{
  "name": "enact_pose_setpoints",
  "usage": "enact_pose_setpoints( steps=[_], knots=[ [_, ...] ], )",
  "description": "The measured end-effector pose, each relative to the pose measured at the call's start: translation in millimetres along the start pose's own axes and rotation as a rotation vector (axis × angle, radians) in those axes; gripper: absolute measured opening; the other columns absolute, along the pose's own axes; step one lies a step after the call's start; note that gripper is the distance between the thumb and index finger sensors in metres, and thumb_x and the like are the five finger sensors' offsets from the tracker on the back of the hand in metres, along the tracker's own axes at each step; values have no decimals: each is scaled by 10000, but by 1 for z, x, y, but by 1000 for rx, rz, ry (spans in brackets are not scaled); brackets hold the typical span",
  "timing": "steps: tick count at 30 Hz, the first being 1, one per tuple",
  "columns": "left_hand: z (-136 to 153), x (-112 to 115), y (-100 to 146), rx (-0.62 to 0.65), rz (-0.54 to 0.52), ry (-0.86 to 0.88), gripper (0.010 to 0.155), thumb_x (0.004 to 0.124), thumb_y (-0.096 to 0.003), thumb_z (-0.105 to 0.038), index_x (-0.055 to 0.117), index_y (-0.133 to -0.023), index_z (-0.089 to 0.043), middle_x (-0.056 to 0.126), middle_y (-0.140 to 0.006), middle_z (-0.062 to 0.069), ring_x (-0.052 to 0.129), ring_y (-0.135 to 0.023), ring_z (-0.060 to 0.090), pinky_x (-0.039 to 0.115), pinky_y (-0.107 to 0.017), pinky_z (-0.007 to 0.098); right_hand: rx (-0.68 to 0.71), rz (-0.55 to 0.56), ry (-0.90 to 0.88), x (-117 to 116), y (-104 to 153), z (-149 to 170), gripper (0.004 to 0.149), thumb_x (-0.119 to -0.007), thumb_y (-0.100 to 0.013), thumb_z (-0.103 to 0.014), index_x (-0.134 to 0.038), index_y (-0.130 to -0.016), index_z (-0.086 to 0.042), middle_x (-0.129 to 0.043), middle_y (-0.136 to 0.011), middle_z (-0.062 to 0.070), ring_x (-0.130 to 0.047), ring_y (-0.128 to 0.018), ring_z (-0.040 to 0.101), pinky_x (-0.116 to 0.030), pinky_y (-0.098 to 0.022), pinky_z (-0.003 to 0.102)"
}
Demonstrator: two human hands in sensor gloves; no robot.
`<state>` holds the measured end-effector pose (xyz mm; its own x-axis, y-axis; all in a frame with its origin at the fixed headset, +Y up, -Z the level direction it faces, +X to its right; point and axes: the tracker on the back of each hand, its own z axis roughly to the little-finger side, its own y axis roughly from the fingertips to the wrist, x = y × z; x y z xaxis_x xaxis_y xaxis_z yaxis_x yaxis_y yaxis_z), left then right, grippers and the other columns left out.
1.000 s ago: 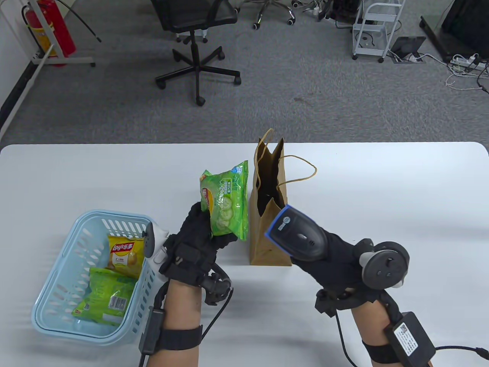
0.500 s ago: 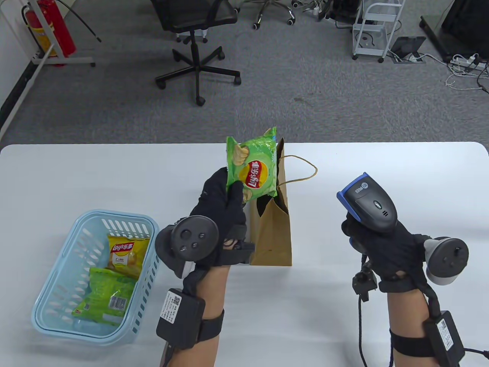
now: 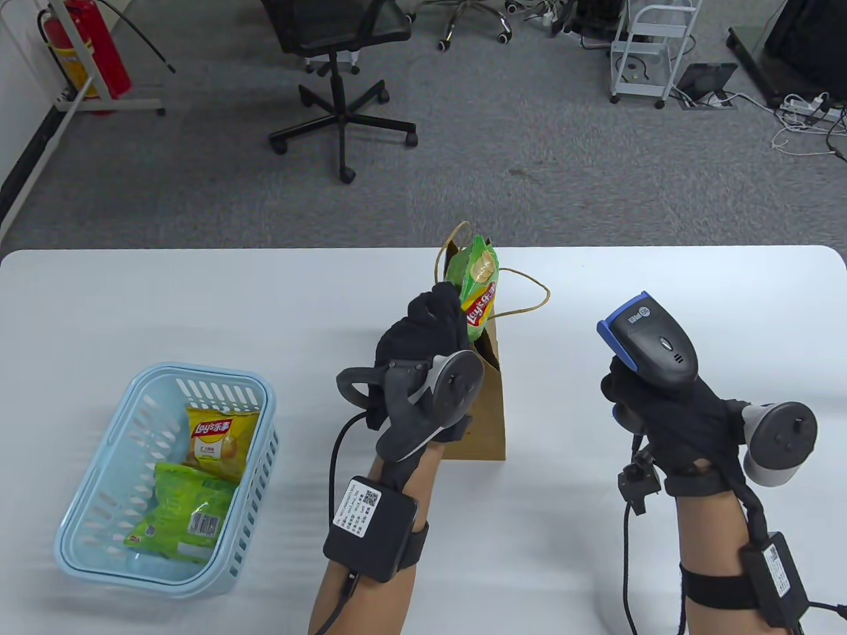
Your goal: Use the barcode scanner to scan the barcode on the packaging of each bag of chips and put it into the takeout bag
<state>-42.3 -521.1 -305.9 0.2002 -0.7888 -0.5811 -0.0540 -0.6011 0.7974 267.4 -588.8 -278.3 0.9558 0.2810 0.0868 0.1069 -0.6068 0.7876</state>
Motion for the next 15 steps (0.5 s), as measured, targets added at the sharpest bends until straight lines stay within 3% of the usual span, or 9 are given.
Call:
enact_pose_setpoints(
  steps=[4,8,11,15],
  knots=[
    [-5,12,-5,-39,67,-39,443,817,-551,-346,796,-932,-123,936,-757,81,1052,-323,164,911,-451,431,0,-5,4,0,0,0,598,-868,-555,-300,-659,-1008,29,-888,-817,177,-1064,-547,302,-876,-440,537],
    [-2,11,-3,-42,101,-59,624,767,-549,-507,750,-1012,-89,916,-819,112,1050,-333,176,905,-452,446,1,-9,10,0,1,1,597,-868,-554,-300,-660,-1007,29,-888,-819,167,-1064,-546,304,-877,-439,537],
    [10,-13,-1,-48,72,-8,670,709,-552,-556,743,-1027,-84,906,-845,132,1049,-349,204,891,-460,471,-2,-14,27,-1,1,2,598,-868,-554,-301,-660,-1008,30,-888,-816,178,-1065,-545,304,-877,-438,537],
    [46,-52,-1,-46,96,143,579,720,-562,-489,782,-1009,-126,927,-864,105,1052,-466,258,853,-517,521,-13,-18,46,-3,1,6,598,-868,-554,-300,-660,-1007,31,-889,-815,178,-1065,-544,304,-877,-437,537]
  ],
)
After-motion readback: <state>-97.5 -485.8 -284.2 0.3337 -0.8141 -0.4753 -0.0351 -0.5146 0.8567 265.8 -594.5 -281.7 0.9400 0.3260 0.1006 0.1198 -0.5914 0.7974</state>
